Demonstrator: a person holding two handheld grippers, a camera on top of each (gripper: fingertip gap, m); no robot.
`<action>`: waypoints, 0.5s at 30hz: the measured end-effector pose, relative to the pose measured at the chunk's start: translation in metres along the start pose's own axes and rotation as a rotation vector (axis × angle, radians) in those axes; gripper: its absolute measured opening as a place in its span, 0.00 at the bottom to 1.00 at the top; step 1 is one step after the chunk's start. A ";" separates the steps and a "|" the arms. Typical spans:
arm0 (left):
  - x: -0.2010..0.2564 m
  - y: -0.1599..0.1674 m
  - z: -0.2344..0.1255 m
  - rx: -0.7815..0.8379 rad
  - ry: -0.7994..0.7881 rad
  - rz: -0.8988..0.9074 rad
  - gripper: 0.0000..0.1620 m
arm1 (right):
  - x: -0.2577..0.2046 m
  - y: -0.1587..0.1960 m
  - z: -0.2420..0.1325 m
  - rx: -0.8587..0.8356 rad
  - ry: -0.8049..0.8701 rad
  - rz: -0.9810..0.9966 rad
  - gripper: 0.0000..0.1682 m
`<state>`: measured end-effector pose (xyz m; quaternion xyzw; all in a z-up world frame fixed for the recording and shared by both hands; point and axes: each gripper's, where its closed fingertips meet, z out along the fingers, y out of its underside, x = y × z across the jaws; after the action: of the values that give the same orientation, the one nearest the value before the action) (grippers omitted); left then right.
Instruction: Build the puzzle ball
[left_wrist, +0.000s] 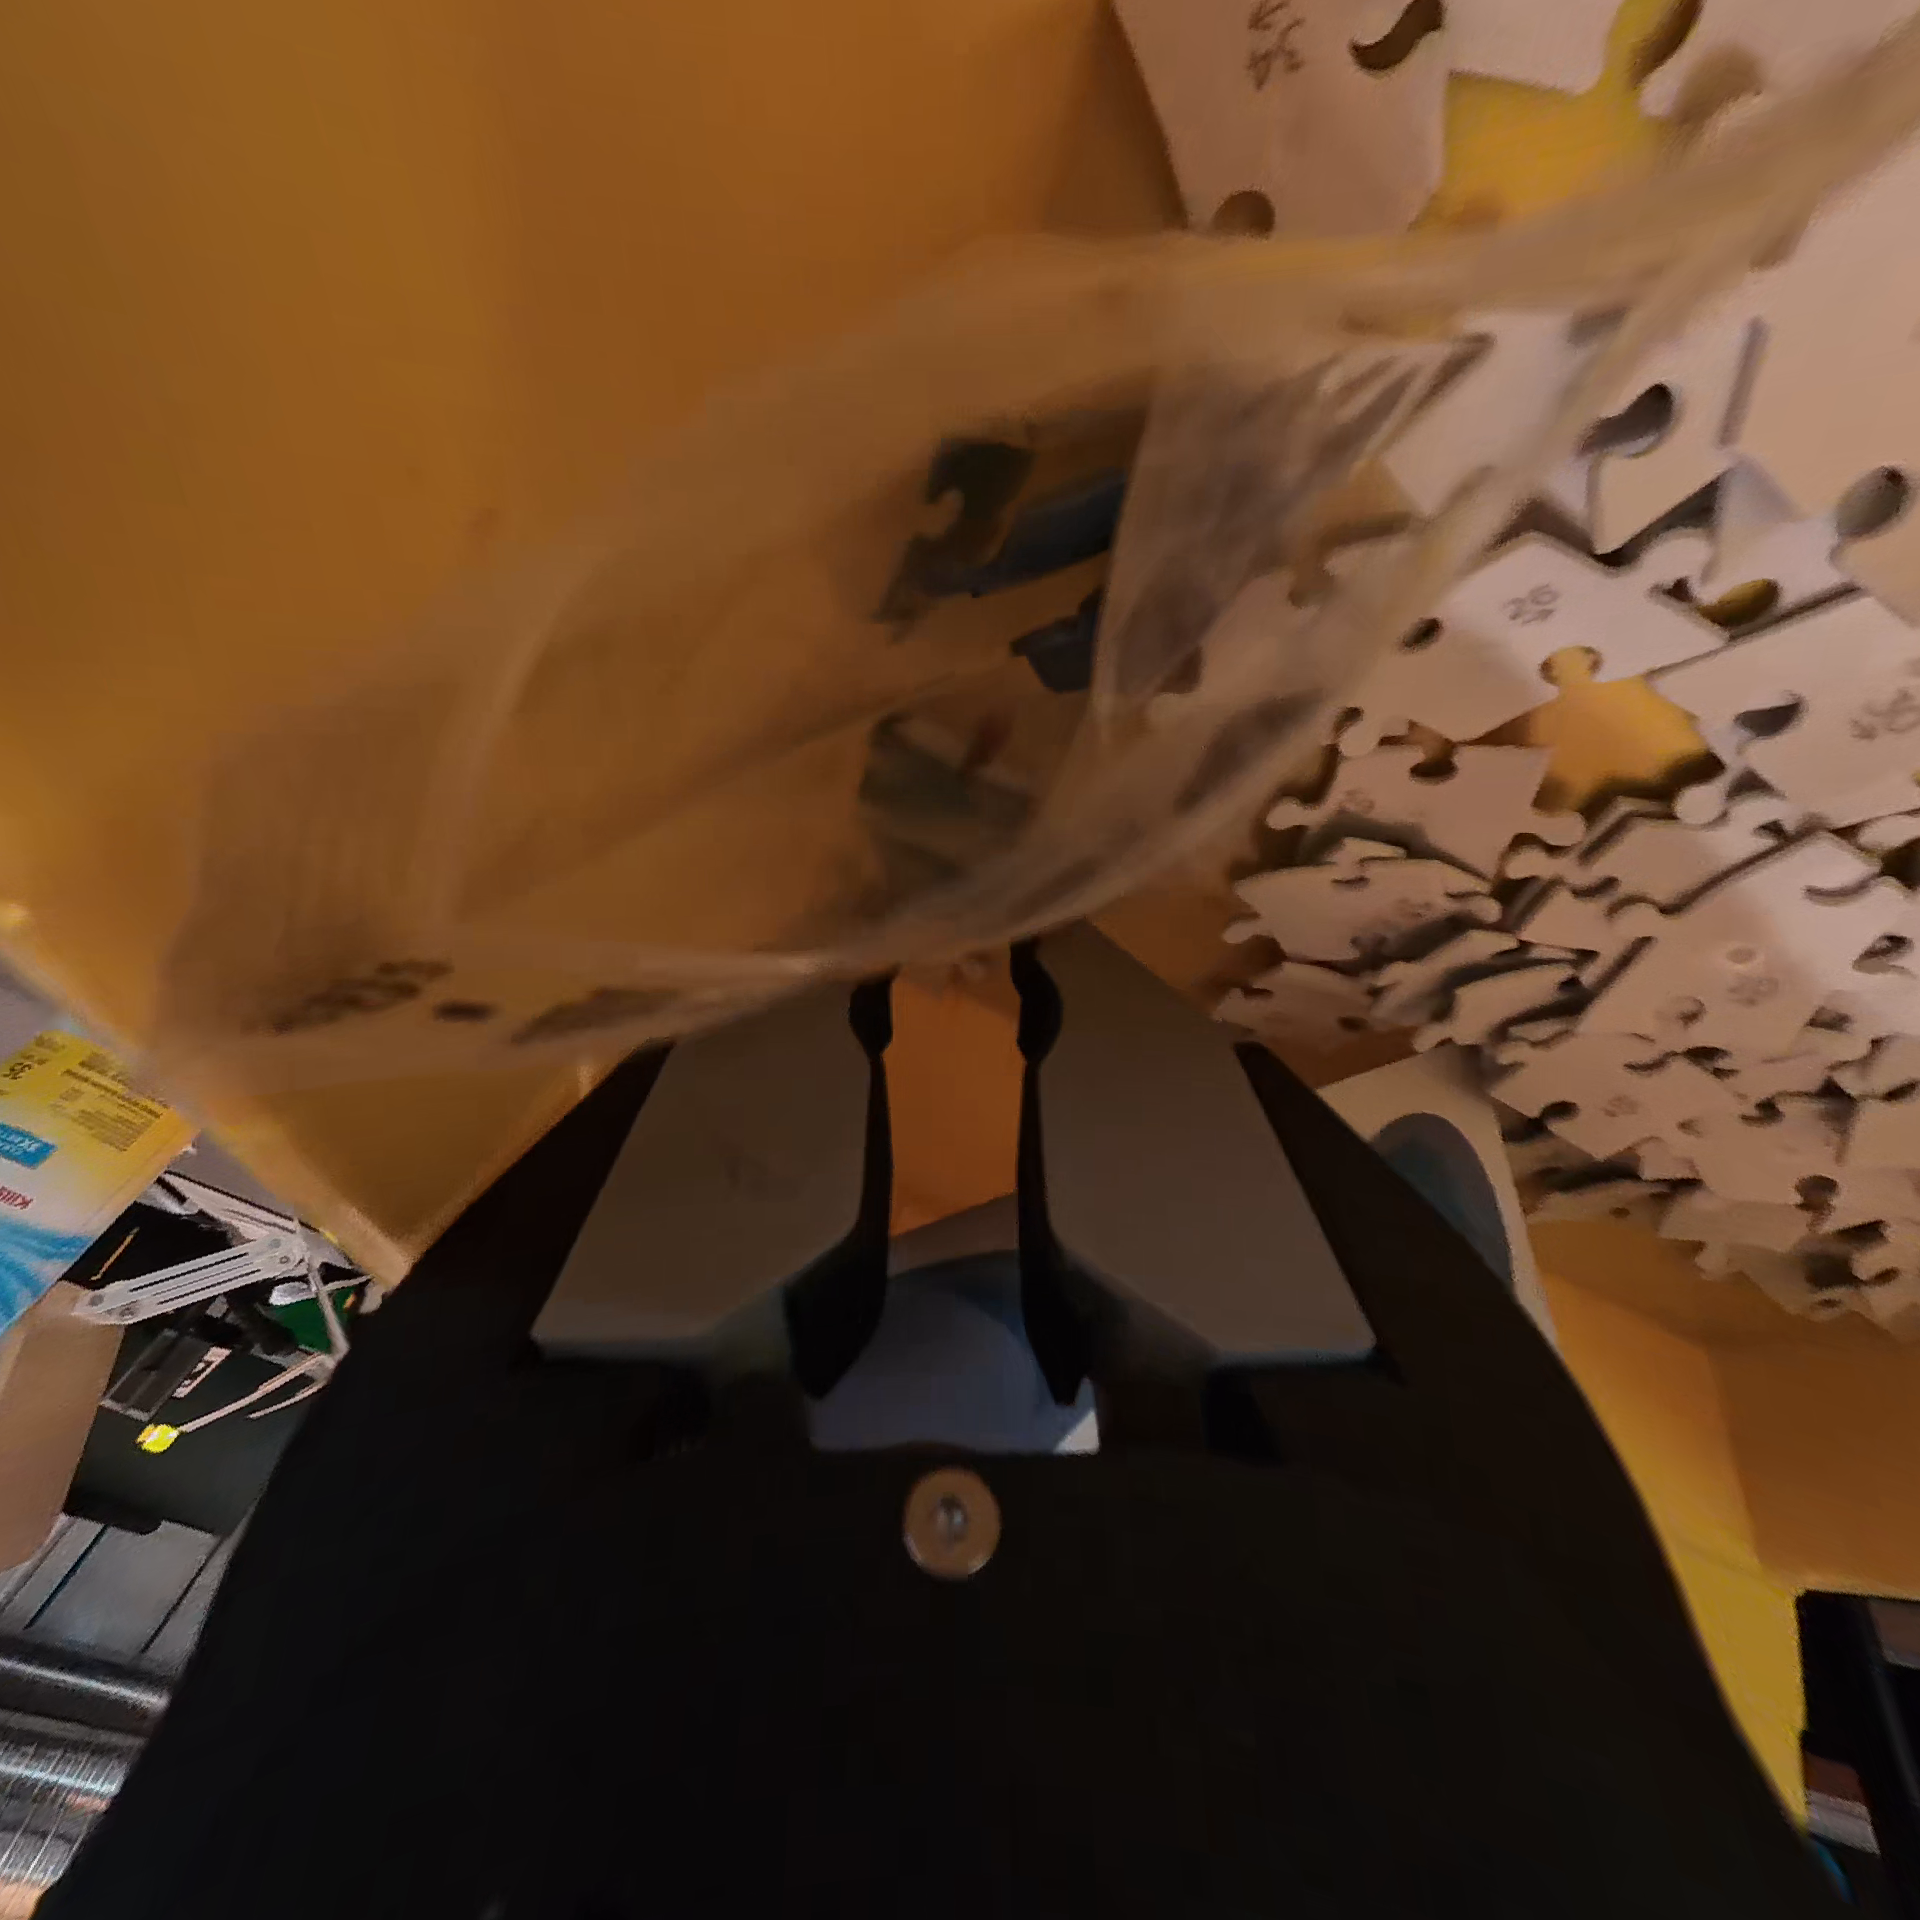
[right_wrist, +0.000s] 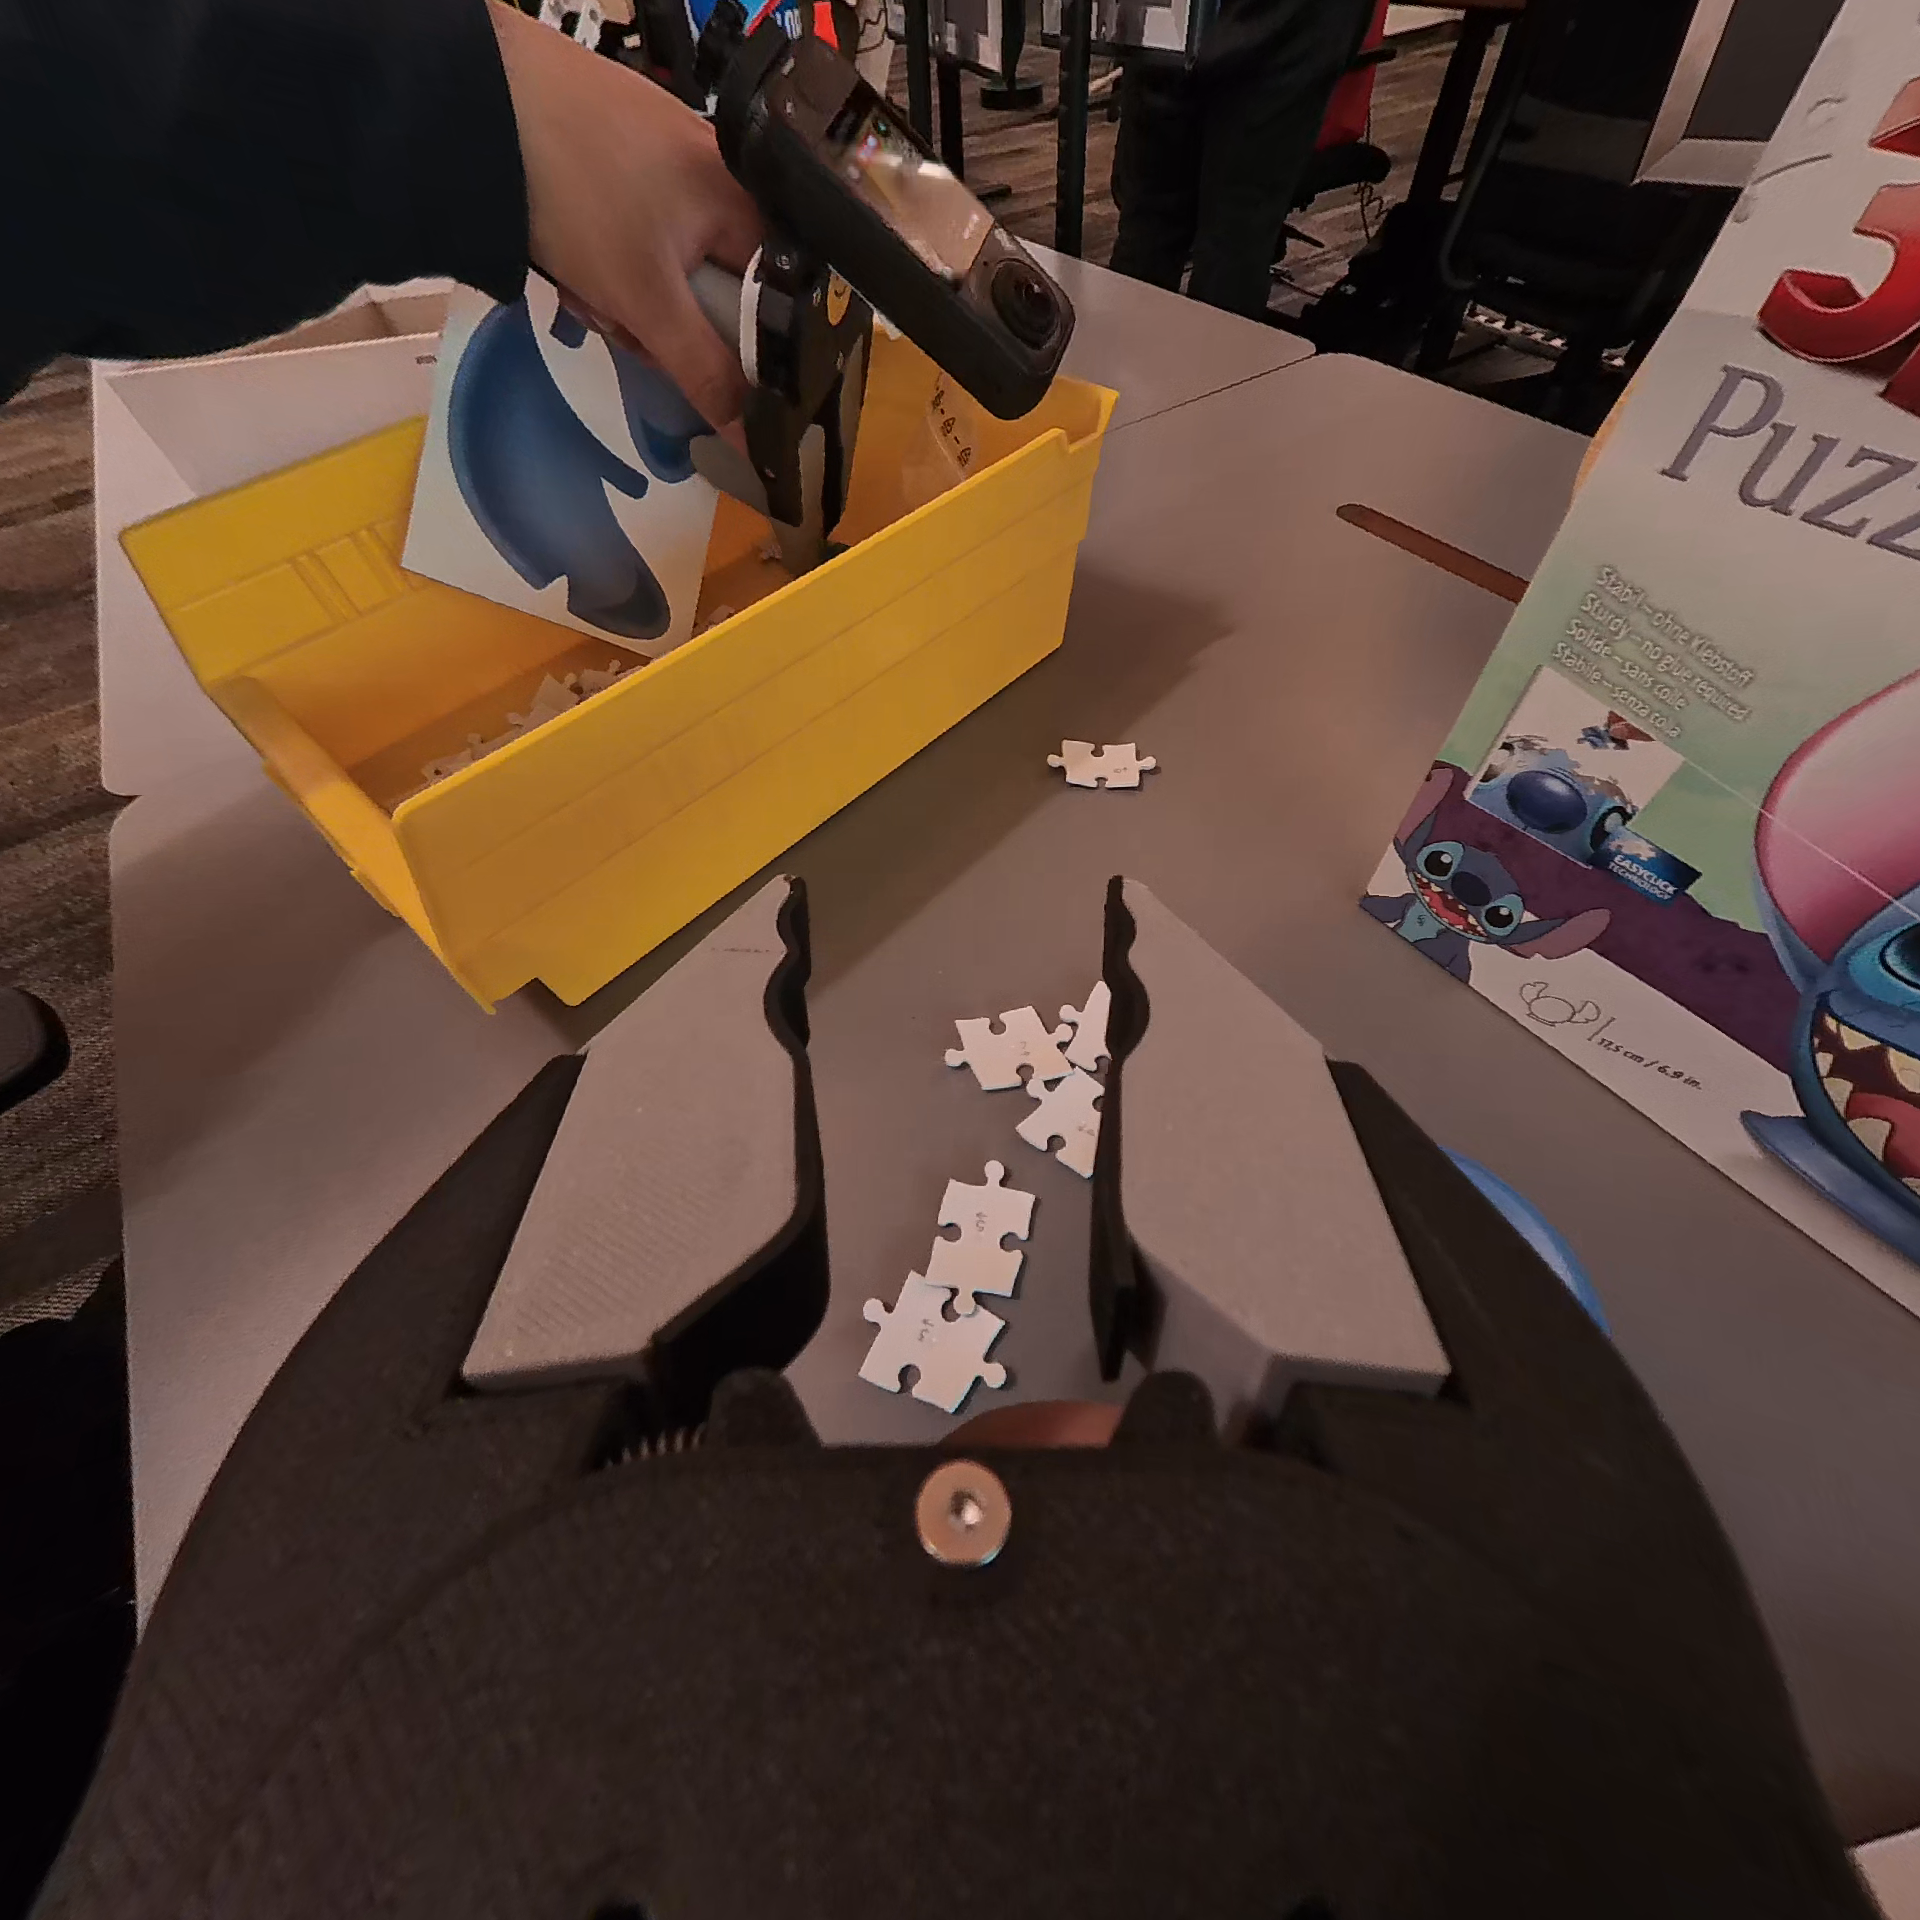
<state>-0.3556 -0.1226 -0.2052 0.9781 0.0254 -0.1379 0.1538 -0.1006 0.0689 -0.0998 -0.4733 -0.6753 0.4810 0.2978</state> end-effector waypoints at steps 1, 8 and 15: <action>-0.002 0.000 0.001 0.001 -0.015 0.002 0.10 | 0.000 0.000 0.000 -0.001 -0.001 -0.001 0.32; -0.007 0.001 -0.013 0.046 -0.038 0.009 0.00 | -0.001 0.001 0.001 -0.006 -0.003 0.000 0.32; -0.004 0.003 -0.040 0.144 -0.027 0.001 0.00 | 0.000 0.004 0.003 -0.016 -0.003 0.001 0.32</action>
<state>-0.3483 -0.1128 -0.1668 0.9847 0.0131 -0.1523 0.0835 -0.1018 0.0679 -0.1048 -0.4753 -0.6794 0.4765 0.2924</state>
